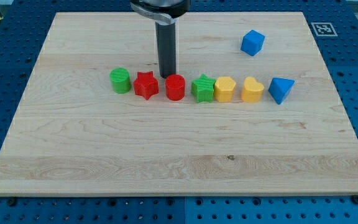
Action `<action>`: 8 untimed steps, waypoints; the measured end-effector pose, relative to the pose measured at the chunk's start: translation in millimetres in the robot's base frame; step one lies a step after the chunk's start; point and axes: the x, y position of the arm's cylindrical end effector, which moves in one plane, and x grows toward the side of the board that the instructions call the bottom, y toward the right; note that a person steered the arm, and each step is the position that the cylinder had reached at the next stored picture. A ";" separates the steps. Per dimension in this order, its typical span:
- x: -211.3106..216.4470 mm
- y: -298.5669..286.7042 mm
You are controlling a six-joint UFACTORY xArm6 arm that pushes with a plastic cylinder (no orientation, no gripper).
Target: Slide the green circle slightly down a bit
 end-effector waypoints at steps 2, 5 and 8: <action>7.0 10.2; 17.3 7.4; 16.0 -59.3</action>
